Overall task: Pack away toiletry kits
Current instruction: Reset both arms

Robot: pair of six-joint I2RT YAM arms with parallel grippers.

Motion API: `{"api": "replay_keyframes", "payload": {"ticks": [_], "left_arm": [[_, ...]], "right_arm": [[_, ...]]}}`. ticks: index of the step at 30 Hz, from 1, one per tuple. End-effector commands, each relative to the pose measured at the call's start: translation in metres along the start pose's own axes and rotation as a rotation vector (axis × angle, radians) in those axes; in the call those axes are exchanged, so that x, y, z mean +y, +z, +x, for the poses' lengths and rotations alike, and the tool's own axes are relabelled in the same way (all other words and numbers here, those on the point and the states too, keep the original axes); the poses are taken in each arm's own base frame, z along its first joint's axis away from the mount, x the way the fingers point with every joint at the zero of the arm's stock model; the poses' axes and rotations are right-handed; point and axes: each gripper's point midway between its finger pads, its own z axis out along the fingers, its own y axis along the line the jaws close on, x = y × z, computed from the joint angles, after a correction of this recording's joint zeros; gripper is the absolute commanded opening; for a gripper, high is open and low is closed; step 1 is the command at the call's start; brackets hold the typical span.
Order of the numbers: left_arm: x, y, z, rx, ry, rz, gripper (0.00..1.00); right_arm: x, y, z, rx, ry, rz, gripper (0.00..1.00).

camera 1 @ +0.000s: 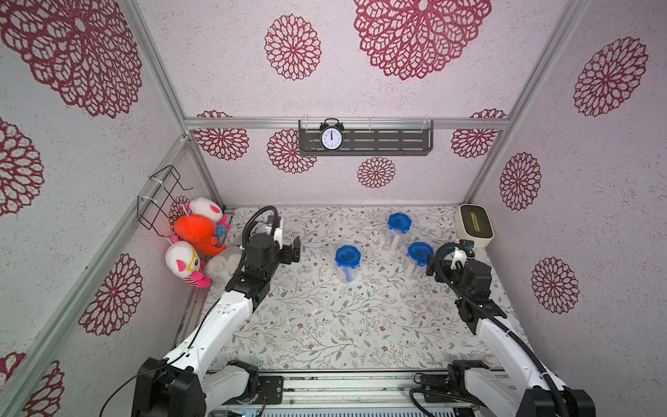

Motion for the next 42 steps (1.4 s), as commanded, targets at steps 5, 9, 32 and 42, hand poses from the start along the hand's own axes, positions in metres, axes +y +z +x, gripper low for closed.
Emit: {"api": "replay_keyframes", "payload": {"ticks": [5, 9, 32, 42], "left_arm": [[0.101, -0.008, 0.048, -0.11, -0.05, -0.481, 0.98], [0.113, 0.002, 0.065, -0.179, -0.041, -0.5, 0.98], [0.136, 0.047, 0.084, -0.151, -0.118, -0.428, 0.98], [0.136, 0.047, 0.085, -0.148, -0.119, -0.429, 0.98]], "right_arm": [[-0.015, 0.024, -0.008, -0.179, -0.047, 0.039, 0.99], [-0.018, 0.031, 0.015, -0.168, -0.068, 0.053, 0.99], [-0.036, 0.038, 0.03, -0.214, -0.105, 0.237, 0.99], [-0.04, 0.038, 0.029, -0.214, -0.105, 0.302, 0.99]]}}
